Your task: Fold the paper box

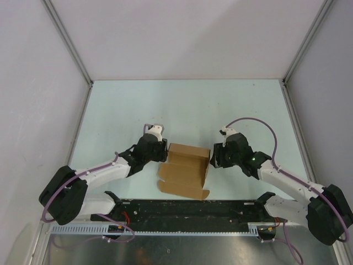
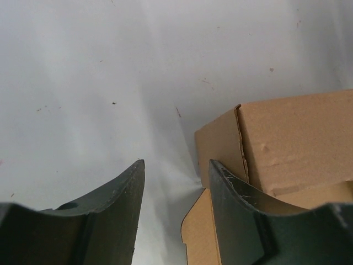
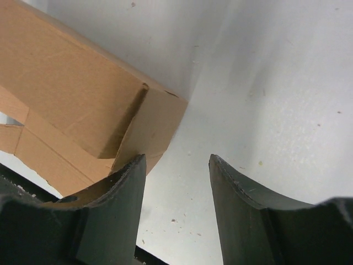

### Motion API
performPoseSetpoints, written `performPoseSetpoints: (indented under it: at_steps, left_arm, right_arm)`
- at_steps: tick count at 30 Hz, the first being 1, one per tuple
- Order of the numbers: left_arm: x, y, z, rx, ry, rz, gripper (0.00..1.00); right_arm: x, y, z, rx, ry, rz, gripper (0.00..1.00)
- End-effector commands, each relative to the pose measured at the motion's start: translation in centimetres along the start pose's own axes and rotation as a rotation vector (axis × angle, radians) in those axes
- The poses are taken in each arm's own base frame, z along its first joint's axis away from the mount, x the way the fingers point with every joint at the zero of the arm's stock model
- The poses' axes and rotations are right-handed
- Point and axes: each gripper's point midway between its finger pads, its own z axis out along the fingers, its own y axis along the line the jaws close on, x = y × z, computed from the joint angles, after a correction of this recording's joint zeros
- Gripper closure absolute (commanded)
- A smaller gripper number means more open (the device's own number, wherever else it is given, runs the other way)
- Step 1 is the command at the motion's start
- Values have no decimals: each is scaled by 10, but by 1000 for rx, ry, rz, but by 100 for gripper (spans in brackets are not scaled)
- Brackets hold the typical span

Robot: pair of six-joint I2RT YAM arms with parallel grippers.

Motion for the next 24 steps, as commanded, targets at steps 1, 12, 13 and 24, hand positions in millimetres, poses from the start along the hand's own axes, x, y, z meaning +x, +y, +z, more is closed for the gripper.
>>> performPoseSetpoints:
  at_steps: [1,12,13,24]
  left_arm:
    - [-8,-6,1,18,-29,-19,45]
    - [-25,-5,-14,13,-91,-26,45]
    - [-24,-4,-14,10,-89,-24,46]
    - [-16,-27,-50,140,-124,-33,48]
  right_arm:
    - [-9,-4,-13,6,-24,12,45]
    - [9,-4,-24,-4,51,92,45]
    - [9,-3,-26,-3,49,100,45]
    - [9,-2,-47,28,8,229,44]
